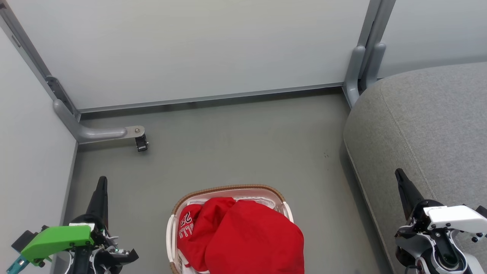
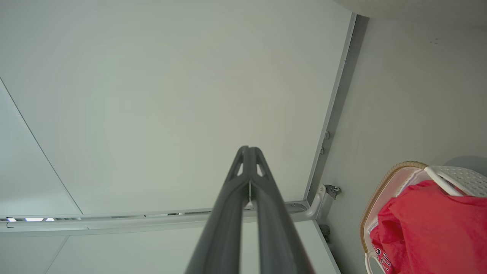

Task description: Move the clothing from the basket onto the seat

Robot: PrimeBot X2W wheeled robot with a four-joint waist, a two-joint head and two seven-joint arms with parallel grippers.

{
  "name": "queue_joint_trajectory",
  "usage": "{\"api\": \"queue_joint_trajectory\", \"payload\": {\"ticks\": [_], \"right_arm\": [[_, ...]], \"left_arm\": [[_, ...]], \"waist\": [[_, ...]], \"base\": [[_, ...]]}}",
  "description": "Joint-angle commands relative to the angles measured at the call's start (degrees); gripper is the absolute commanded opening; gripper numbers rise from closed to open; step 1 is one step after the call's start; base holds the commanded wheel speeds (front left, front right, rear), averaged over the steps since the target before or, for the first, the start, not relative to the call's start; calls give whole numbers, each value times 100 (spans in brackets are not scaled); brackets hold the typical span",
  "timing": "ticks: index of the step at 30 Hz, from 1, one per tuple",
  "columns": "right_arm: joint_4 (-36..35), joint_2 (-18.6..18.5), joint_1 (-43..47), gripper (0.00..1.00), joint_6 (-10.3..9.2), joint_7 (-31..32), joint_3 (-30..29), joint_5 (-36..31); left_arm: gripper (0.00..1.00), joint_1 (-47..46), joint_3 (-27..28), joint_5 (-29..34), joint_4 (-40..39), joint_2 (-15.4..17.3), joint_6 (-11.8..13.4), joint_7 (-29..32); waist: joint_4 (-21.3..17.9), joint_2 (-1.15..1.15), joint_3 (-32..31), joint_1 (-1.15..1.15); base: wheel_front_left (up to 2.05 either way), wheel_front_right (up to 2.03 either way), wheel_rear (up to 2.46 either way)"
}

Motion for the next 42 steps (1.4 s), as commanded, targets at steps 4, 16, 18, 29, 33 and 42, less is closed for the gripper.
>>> {"api": "queue_joint_trajectory", "payload": {"ticks": [4, 16, 18, 29, 33, 42], "right_arm": [[-13, -34, 65, 0, 0, 2, -3, 22], [-13, -34, 65, 0, 0, 1, -3, 22], [-13, -34, 65, 0, 0, 1, -3, 22], [-13, -34, 65, 0, 0, 1, -3, 22], [-13, -34, 65, 0, 0, 1, -3, 22], [149, 42, 47, 100, -2, -3, 11, -6]], "left_arm": [[0, -59, 5, -19, -5, 34, -11, 14], [0, -59, 5, -19, -5, 34, -12, 14], [0, -59, 5, -19, -5, 34, -11, 14], [0, -59, 5, -19, -5, 34, -11, 14], [0, -59, 5, -19, -5, 34, -11, 14], [100, 94, -9, 5, 158, -36, 0, -12]], "waist": [[0, 0, 0, 0], [0, 0, 0, 0], [0, 0, 0, 0], [0, 0, 0, 0], [0, 0, 0, 0], [0, 0, 2, 0]], "base": [[0, 0, 0], [0, 0, 0], [0, 0, 0], [0, 0, 0], [0, 0, 0], [0, 0, 0]]}}
